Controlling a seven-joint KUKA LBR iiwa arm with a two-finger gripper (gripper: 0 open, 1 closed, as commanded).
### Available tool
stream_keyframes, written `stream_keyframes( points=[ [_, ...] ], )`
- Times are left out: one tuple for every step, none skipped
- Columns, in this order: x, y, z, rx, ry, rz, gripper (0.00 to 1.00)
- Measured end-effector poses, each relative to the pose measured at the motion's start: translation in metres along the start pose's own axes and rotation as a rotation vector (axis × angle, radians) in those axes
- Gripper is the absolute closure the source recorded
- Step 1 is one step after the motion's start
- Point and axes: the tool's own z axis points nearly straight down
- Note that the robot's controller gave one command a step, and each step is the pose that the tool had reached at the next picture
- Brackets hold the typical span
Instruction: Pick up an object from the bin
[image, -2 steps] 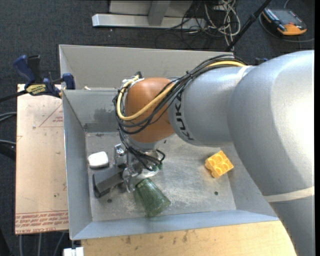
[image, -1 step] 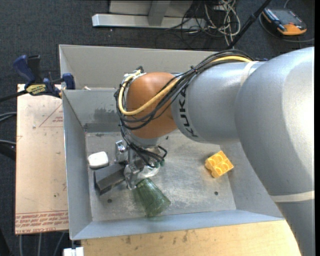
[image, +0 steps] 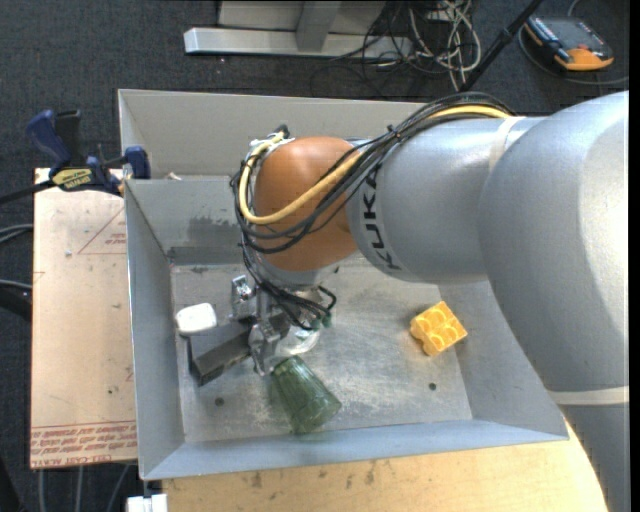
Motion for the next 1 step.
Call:
stream_keyframes(
  points=[
    [0.0007,0.0003,-0.0096,0.0,-0.001,0.001,1.0]
  ],
)
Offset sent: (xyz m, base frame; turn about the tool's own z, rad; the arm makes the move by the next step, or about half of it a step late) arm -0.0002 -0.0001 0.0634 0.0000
